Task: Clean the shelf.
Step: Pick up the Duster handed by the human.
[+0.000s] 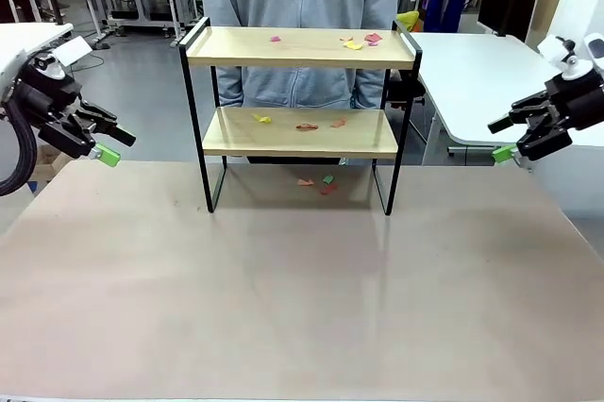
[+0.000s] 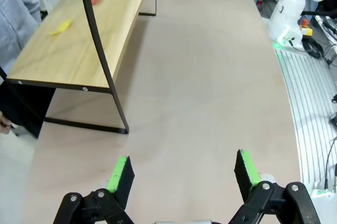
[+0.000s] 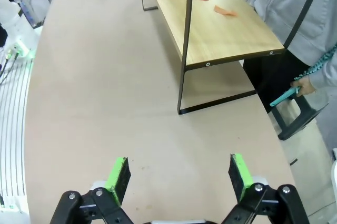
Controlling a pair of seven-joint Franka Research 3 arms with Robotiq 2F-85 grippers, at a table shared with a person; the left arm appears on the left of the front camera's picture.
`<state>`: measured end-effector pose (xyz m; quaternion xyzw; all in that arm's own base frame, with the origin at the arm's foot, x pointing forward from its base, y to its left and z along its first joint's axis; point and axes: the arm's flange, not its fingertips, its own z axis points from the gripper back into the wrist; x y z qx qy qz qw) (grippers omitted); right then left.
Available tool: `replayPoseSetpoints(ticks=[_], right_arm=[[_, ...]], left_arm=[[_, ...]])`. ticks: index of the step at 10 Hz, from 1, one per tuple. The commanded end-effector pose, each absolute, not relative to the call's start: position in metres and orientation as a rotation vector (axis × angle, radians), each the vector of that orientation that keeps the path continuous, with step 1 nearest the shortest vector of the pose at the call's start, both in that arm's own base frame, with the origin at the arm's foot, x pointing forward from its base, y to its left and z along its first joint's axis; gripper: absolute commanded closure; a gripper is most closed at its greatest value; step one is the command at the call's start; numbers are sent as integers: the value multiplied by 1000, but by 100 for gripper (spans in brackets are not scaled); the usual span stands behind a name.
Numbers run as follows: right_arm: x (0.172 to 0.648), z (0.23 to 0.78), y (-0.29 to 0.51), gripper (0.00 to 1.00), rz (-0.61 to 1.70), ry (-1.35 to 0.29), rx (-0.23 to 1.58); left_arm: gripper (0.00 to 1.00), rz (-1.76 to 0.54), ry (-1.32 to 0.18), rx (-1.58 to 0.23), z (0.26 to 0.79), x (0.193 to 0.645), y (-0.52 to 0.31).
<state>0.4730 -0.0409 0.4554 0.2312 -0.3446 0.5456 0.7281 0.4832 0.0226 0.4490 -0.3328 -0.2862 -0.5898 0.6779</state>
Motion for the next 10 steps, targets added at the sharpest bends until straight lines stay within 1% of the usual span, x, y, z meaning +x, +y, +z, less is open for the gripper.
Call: replayPoseSetpoints(ticks=[1,3,4,5,6,8,9,10], right_arm=[[468,456,-38,0,1172,-775,532],[472,456,-41,0,1201,-758,507],[494,452,-66,0,1182,-676,629],[508,447,-89,0,1152,-764,677],[521,442,-110,0,1139,-850,762],[555,423,-150,0,1114,-978,910],[565,409,-166,0,1102,-1036,948],[576,401,-178,0,1097,-1089,973]], left_arm=[[0,-1320,-621,-753,450,478,23],[0,-1325,-642,-747,449,483,23],[0,-1285,-652,-871,450,504,52],[0,-1265,-713,-942,448,520,77],[0,-1302,-741,-1055,442,536,98],[0,-1338,-881,-1204,419,570,133],[0,-1345,-956,-1245,401,582,145],[0,-1318,-1033,-1222,384,593,151]])
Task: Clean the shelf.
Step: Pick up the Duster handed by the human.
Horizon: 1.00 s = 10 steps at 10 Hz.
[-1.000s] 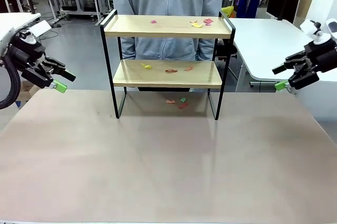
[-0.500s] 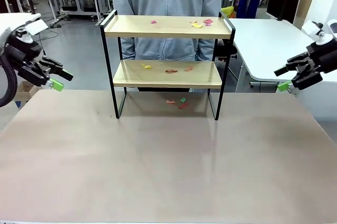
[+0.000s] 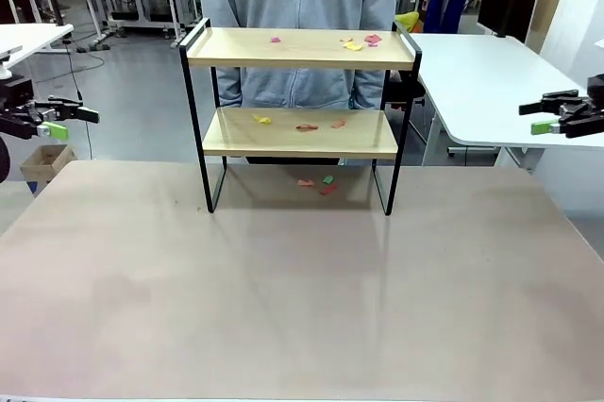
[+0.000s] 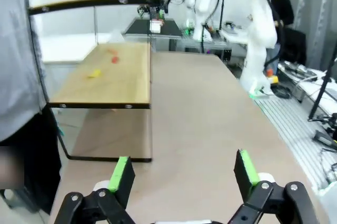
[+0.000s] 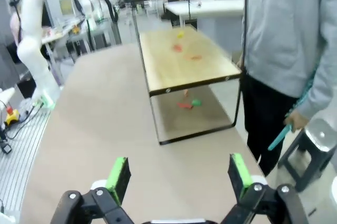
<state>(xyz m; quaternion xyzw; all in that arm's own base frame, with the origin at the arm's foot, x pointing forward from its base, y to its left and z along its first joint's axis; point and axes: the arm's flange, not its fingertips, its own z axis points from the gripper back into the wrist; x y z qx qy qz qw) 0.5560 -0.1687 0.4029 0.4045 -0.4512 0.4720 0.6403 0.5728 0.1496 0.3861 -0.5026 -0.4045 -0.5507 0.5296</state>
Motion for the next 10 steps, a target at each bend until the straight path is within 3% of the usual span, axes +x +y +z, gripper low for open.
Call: replayPoseSetpoints(ticks=[1,6,8,10], right_arm=[[586,392,-188,0,1088,-1120,1042],[599,361,-197,0,1074,-1260,1045],[598,359,-198,0,1046,-1174,1063],[598,358,-198,0,1060,-1190,1056]], left_arm=[[0,-1312,-1101,-1218,368,599,152],[0,-1316,-1291,-1096,333,625,146],[0,-1312,-1312,-1100,333,626,145],[0,-1269,-1328,-1086,335,622,147]])
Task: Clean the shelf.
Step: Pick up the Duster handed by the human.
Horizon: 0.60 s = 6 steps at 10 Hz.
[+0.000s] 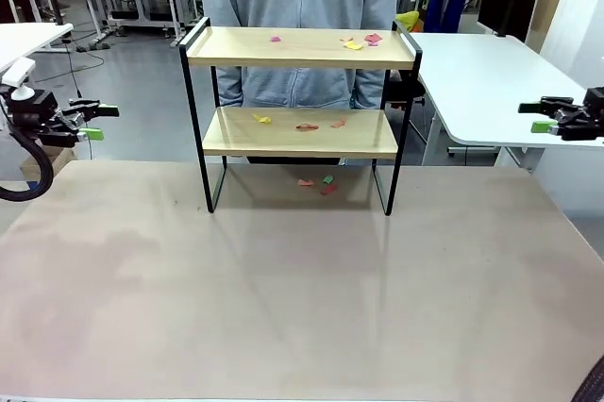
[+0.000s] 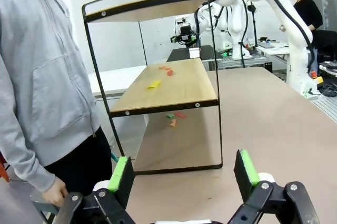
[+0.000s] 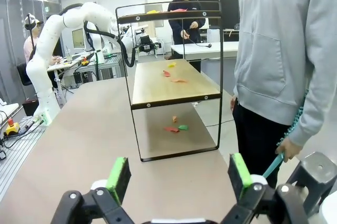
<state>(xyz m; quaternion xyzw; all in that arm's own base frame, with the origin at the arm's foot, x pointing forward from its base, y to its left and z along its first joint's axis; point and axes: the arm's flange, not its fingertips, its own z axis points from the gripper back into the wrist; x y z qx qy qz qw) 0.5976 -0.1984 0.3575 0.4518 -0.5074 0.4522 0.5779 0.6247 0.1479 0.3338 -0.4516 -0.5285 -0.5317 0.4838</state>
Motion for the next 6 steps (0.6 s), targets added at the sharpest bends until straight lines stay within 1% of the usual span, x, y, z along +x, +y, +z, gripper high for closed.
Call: replayPoseSetpoints(ticks=[1,6], right_arm=[[590,361,-196,0,1029,-1210,1004],[597,365,-175,0,986,-1244,1020]], left_arm=[[0,-1239,-1350,-1068,336,621,148],[0,-1162,-1381,-1146,351,609,166]])
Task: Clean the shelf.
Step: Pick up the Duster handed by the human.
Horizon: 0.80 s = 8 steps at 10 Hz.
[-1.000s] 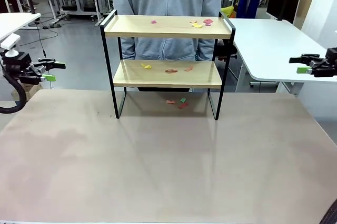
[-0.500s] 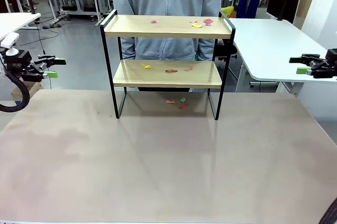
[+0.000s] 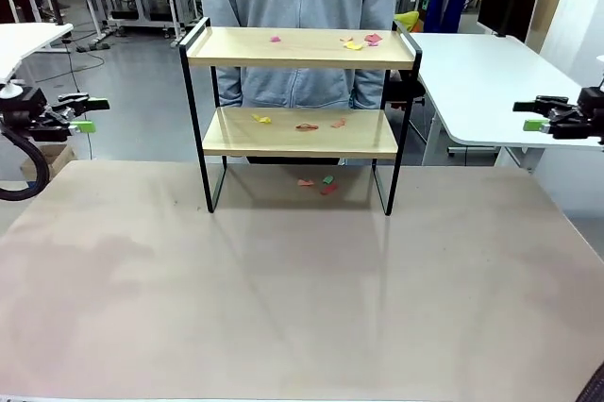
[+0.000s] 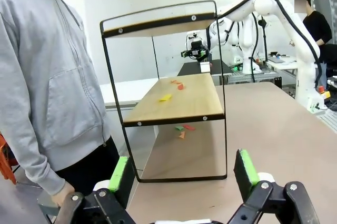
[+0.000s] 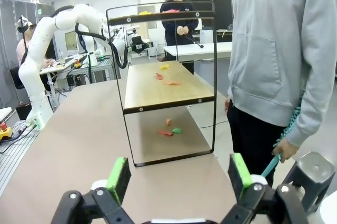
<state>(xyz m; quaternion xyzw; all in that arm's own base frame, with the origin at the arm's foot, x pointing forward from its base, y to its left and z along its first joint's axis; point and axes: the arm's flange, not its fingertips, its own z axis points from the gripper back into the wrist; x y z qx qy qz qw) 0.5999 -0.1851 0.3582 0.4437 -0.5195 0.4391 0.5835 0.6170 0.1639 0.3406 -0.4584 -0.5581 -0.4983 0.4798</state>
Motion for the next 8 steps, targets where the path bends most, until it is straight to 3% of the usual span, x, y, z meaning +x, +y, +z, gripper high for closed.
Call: replayPoseSetpoints(ticks=[1,8], right_arm=[[597,369,-176,0,978,-1255,1021],[602,369,-183,0,1018,-1241,1027]], left_arm=[[0,-1152,-1386,-1158,355,604,170],[0,-1182,-1367,-1159,355,604,175]])
